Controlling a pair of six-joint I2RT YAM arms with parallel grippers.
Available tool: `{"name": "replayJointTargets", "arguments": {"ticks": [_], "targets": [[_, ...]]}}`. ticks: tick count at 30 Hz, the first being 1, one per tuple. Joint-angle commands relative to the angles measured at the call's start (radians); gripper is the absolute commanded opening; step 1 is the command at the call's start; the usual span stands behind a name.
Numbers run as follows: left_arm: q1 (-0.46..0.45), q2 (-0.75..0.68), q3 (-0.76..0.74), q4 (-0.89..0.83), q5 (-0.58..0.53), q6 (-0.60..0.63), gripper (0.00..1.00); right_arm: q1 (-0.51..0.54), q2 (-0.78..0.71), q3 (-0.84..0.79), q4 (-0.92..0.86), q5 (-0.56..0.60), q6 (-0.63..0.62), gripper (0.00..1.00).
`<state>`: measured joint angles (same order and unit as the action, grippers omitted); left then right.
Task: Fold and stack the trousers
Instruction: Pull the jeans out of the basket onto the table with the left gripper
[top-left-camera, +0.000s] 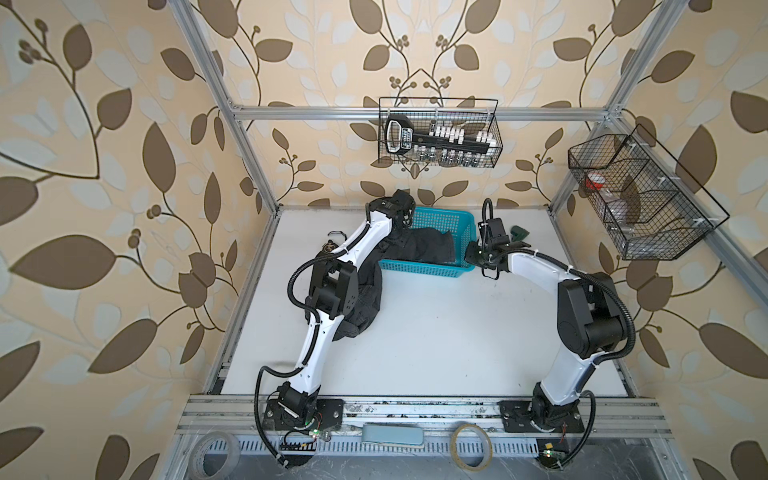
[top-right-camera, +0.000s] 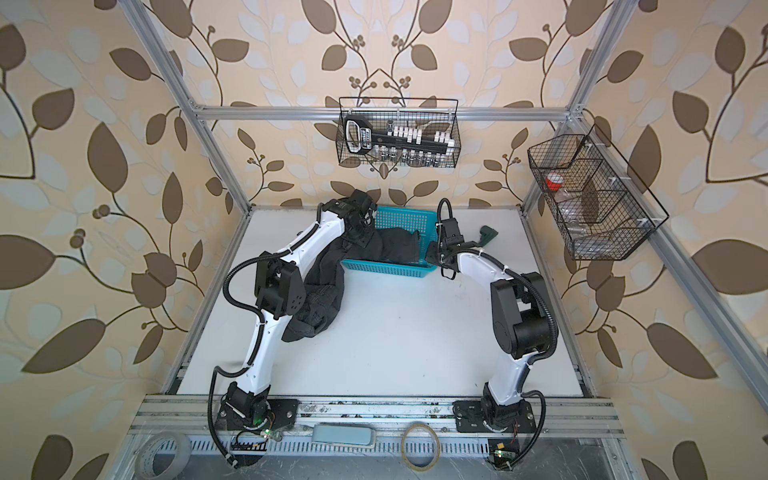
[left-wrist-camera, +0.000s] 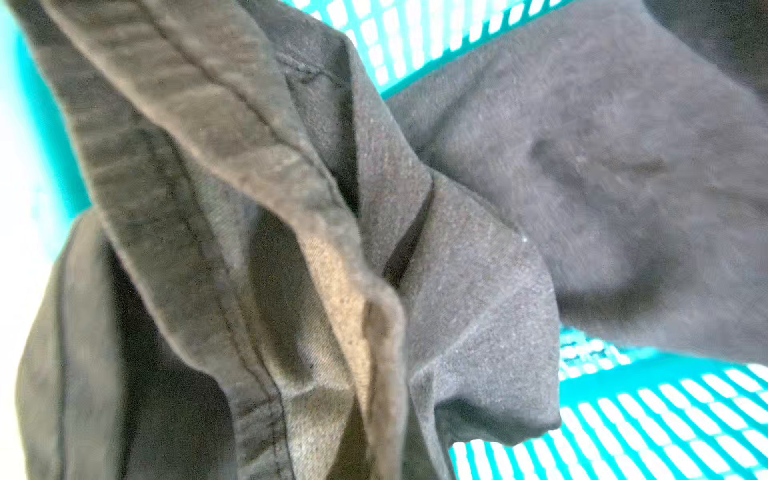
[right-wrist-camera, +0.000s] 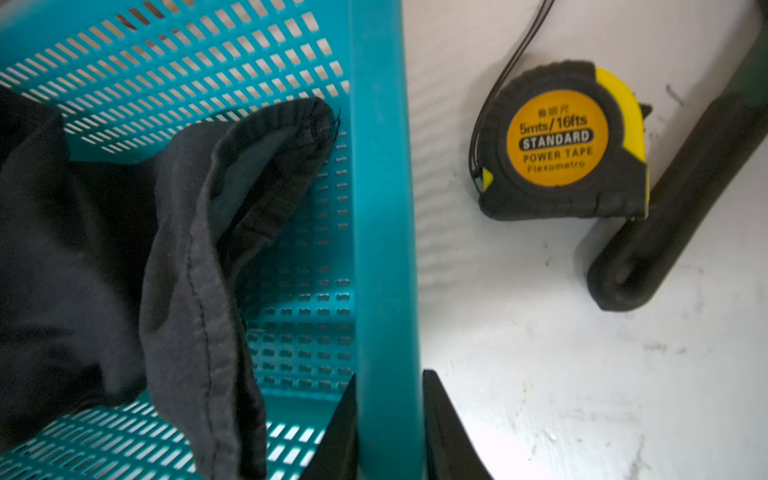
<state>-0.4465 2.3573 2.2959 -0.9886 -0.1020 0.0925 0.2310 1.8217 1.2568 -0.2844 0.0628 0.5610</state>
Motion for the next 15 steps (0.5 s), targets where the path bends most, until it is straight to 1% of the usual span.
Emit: {"name": "replayJointTargets", "arguments": {"ticks": [1, 7, 10, 15], "targets": [[-0.011, -0.223, -0.009, -0.092, 0.031, -0.073, 0.00, 0.001, 0.037, 0.043, -0.017, 0.078, 0.014, 0.22], [-0.012, -0.442, -0.184, -0.154, 0.020, -0.154, 0.00, -0.024, 0.089, 0.106, -0.009, 0.109, 0.019, 0.20], [-0.012, -0.533, -0.281, -0.196, 0.055, -0.192, 0.00, -0.040, 0.120, 0.144, -0.009, 0.111, 0.018, 0.20], [-0.011, -0.653, -0.414, -0.340, 0.045, -0.257, 0.00, -0.062, 0.186, 0.222, -0.007, 0.109, -0.010, 0.19]]}}
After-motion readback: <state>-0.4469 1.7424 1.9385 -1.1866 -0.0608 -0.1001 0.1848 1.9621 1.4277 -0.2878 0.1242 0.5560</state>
